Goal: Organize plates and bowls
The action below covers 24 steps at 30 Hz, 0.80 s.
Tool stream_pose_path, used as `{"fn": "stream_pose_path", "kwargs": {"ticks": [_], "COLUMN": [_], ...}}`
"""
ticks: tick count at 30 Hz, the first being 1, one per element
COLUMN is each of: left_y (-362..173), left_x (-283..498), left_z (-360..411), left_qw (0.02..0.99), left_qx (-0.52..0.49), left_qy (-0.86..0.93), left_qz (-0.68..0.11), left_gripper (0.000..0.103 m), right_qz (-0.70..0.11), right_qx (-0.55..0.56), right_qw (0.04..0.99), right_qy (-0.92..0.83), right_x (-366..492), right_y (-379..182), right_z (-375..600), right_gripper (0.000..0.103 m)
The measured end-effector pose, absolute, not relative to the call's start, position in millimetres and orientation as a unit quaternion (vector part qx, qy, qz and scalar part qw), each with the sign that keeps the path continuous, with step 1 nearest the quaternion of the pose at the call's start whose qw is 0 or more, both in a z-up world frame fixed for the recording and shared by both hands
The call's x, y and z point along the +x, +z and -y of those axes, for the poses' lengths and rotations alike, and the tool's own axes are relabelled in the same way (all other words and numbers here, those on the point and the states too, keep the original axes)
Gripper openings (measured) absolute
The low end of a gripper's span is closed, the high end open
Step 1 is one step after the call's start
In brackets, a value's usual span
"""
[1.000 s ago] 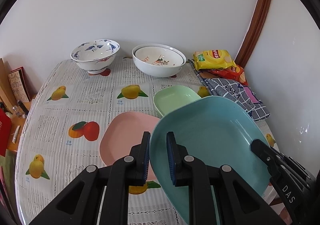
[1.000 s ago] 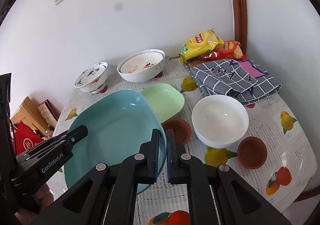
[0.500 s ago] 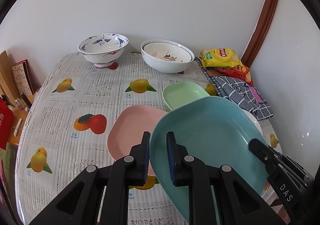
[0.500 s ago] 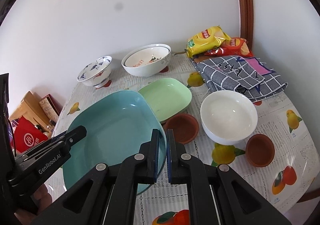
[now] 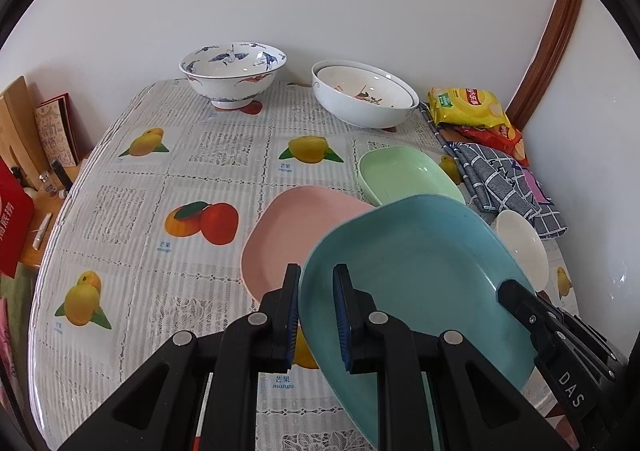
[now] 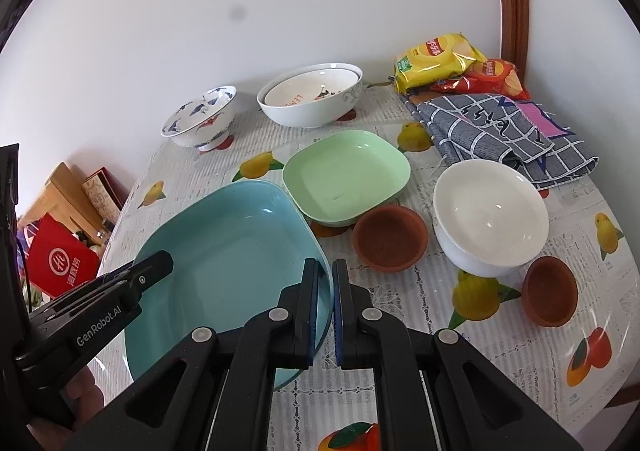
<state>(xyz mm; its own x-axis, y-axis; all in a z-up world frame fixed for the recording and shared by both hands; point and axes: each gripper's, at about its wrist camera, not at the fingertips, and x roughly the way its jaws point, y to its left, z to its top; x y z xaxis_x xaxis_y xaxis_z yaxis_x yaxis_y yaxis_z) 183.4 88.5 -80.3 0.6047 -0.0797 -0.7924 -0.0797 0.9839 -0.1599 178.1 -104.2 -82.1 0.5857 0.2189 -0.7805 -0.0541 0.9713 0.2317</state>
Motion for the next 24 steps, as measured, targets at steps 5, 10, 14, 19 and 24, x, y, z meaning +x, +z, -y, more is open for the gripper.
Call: {"fn": "stream_pose_path", "kwargs": {"ticks": [5, 10, 14, 19, 24], "left_y": [-87.7, -98.2, -106.0, -112.2, -119.0], "left_x": [183.5, 185.4, 187.8, 191.7, 197.9], "left_z": [-92.3, -99.0, -106.3, -117.9, -127.4], "left_qw": [0.888, 0.882, 0.877, 0.874, 0.869], "left_qx": [-0.092, -0.097, -0.098, -0.106, -0.11], "left_qy": [0.004, 0.012, 0.02, 0.034, 0.044], "left_qz": [-0.45, -0.461, -0.469, -0.474, -0.481], "left_gripper": [0.016, 0.016, 0.016, 0.016, 0.016], "right_qz": [-0.455, -0.466, -0.474, -0.48, -0.489], "right_qx": [0.088, 0.082, 0.079, 0.073, 0.069], "right_qw": [0.882, 0.877, 0.872, 0.868, 0.862], "right_qy": [0.08, 0.085, 0.091, 0.102, 0.114], "right_x": [179.9, 184.1, 188.9, 196.6, 206.3], "right_y": [-88.5, -97.2, -103.9, -110.1, -117.5], "right_z": [99.6, 92.9, 86.6, 74.3, 64.1], "right_gripper": [0.007, 0.007, 0.007, 0.007, 0.007]}}
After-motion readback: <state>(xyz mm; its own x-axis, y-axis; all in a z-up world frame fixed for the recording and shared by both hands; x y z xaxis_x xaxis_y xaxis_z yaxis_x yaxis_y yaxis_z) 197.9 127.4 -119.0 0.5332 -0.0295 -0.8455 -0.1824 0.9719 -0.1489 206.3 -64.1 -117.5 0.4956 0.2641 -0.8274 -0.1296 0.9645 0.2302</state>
